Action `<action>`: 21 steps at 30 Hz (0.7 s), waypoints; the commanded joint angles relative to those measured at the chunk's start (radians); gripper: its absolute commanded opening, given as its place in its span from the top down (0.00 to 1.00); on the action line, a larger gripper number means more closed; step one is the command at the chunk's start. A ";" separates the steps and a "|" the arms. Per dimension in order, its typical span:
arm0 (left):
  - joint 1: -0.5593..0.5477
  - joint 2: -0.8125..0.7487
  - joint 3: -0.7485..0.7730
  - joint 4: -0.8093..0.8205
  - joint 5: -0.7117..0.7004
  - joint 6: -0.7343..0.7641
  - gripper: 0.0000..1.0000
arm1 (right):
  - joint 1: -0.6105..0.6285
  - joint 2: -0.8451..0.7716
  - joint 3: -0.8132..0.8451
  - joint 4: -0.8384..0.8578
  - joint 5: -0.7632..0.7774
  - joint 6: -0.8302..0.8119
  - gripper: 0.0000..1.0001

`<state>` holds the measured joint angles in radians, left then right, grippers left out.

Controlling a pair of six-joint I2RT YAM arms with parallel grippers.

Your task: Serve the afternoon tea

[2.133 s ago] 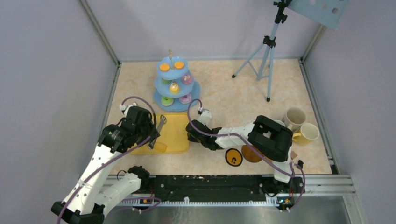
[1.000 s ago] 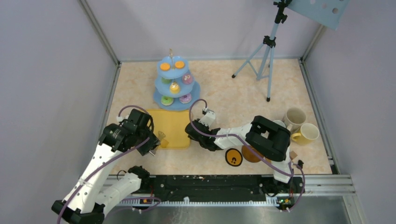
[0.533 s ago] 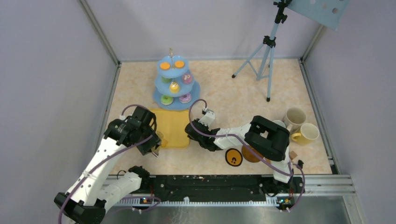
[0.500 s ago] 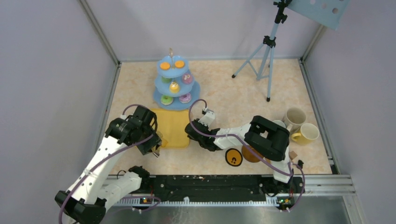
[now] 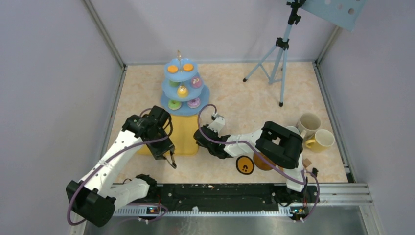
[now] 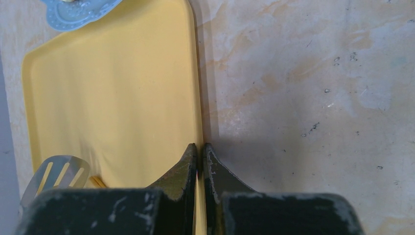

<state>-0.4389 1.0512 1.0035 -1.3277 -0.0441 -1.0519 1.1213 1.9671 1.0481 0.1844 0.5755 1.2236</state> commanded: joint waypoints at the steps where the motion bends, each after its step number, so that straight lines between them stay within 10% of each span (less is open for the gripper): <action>1: 0.000 0.009 0.020 0.016 0.039 0.011 0.52 | -0.010 0.041 0.010 -0.019 -0.004 0.002 1.00; 21: -0.100 0.207 0.082 -0.034 0.074 -0.077 0.56 | -0.009 0.046 0.003 -0.008 -0.009 0.005 1.00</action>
<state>-0.5087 1.2285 1.0492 -1.3617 0.0216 -1.0786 1.1206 1.9724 1.0481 0.1989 0.5747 1.2240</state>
